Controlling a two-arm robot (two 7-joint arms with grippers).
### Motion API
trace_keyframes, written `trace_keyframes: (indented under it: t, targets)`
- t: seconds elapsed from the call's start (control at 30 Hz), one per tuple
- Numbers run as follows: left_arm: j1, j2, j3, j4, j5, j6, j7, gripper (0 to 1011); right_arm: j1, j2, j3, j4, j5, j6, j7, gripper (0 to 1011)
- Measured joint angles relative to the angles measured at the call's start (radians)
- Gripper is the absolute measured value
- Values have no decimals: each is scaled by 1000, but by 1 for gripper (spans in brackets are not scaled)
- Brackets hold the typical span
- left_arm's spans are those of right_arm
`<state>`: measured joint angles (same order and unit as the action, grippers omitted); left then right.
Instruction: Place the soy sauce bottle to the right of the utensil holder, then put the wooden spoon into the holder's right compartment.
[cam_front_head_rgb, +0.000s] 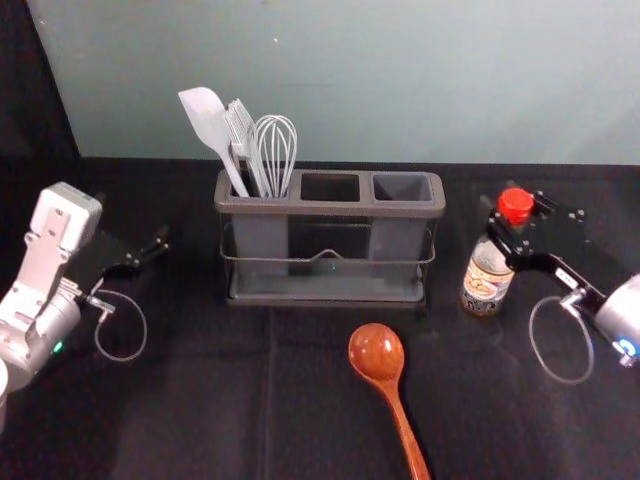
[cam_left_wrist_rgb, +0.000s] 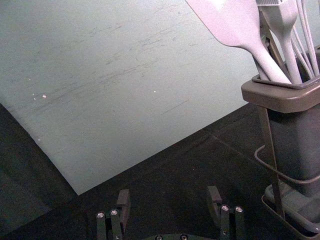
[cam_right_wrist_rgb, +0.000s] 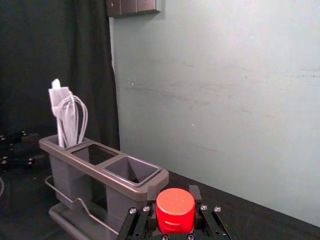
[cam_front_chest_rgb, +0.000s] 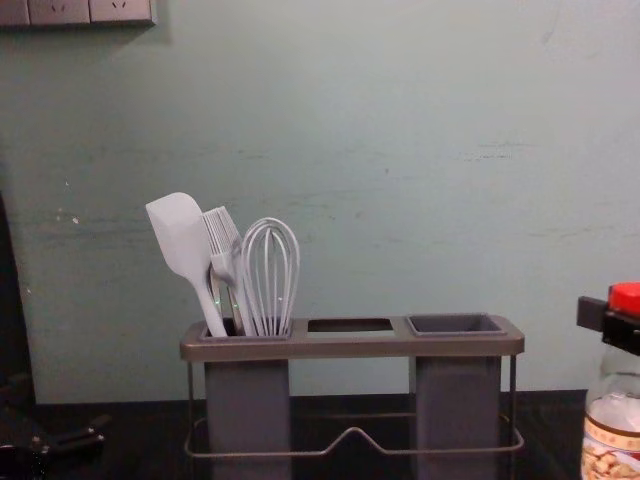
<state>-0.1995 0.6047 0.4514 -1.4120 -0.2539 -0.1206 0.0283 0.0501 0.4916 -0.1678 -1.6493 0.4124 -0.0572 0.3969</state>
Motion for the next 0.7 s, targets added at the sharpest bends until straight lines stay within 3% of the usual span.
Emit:
trace_keyframes:
  t: [0.7]
  targets:
    - [0,0,0,0,0,0,0,1005,143,-83,-50,180,-32,-23,-3,382]
